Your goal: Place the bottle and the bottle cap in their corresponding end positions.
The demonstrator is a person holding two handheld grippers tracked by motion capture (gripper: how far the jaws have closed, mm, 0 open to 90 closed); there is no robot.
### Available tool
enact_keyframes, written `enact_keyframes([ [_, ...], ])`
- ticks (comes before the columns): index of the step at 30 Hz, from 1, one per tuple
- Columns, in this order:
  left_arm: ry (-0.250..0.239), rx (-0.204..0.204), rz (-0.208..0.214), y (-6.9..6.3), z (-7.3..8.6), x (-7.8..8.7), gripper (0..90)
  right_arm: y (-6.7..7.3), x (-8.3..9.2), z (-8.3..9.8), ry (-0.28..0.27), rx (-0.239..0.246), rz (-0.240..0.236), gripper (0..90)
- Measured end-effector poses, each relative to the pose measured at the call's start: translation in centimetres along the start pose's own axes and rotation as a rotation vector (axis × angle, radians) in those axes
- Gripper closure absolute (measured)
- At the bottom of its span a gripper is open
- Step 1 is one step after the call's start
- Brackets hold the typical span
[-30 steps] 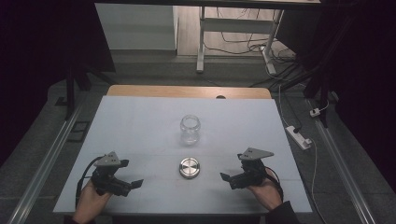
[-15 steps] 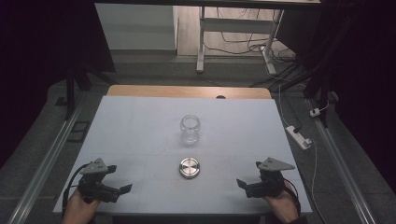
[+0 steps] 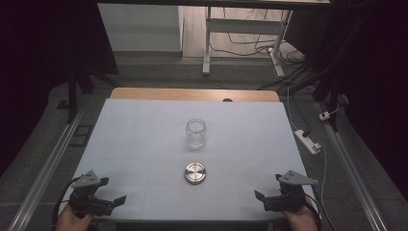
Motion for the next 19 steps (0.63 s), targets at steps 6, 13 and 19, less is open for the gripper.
enact_keyframes([
  [6,0.007,0.017,-0.026,0.3,0.8,0.5,0.0,-0.1,0.7,0.4,0.007,-0.014,0.011,0.0],
  [13,0.023,0.030,-0.076,0.5,1.3,0.9,0.0,-0.1,1.1,0.8,0.026,-0.027,0.022,0.0],
  [19,0.033,0.036,-0.081,0.6,1.3,0.8,0.0,-0.2,1.2,0.9,0.035,-0.042,0.020,0.0],
])
Point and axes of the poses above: each handheld gripper's, and its own axes: x roughly backward along the jaws, z roughly out of its underside, y roughly to its left, the point moved 4 cm from there along -x, roughly forward along the jaws, and after that the axes turned 5 degrees about x, right-handed, at the moved point
